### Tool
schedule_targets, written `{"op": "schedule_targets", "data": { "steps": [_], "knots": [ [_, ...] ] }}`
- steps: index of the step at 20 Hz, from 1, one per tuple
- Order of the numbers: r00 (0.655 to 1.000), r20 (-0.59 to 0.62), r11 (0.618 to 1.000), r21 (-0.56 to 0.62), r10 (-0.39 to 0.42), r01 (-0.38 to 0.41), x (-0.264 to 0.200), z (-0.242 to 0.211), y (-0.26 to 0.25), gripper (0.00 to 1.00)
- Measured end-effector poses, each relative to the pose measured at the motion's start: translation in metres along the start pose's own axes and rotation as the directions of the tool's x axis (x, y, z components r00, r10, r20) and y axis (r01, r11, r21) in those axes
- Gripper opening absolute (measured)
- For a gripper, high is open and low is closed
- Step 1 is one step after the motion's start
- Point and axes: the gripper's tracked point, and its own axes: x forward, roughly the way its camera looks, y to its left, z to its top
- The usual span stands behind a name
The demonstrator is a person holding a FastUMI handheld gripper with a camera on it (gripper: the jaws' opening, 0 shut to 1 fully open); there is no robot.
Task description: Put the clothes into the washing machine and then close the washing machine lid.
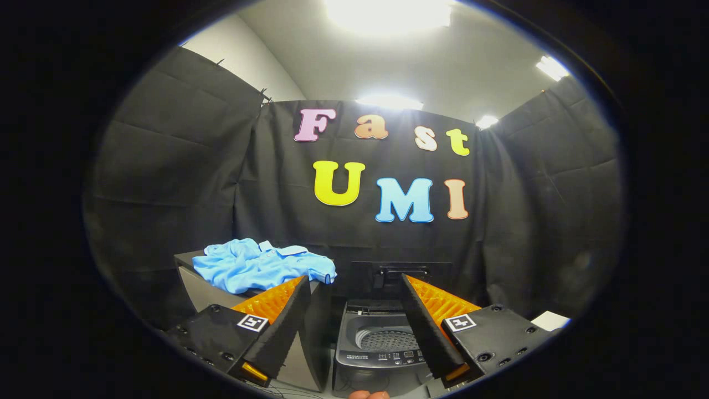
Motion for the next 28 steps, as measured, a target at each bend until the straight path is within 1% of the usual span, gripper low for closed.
{"op": "schedule_targets", "data": {
  "steps": [11,12,13,15,17,19,22,25,28],
  "knots": [
    [1.0,-0.001,0.999,-0.033,0.004,-0.004,0.0,0.009,0.001,1.0],
    [1.0,-0.006,0.999,-0.033,0.016,-0.016,0.002,0.011,0.006,1.0],
    [0.999,-0.027,0.999,-0.029,0.044,-0.045,0.004,0.014,0.012,1.0],
    [0.984,-0.111,0.99,-0.017,0.141,-0.143,0.01,0.013,0.036,0.99],
    [0.971,-0.15,0.981,-0.03,0.184,-0.19,0.013,0.029,0.043,0.98],
    [0.963,-0.171,0.976,-0.028,0.208,-0.216,0.018,0.046,0.046,0.98],
    [0.946,-0.192,0.964,0.005,0.26,-0.264,0.035,0.069,0.061,0.98],
    [0.938,-0.198,0.958,0.016,0.285,-0.288,0.051,0.091,0.07,0.98],
    [0.926,-0.218,0.95,0.026,0.308,-0.31,0.068,0.103,0.081,0.98]
  ]
}}
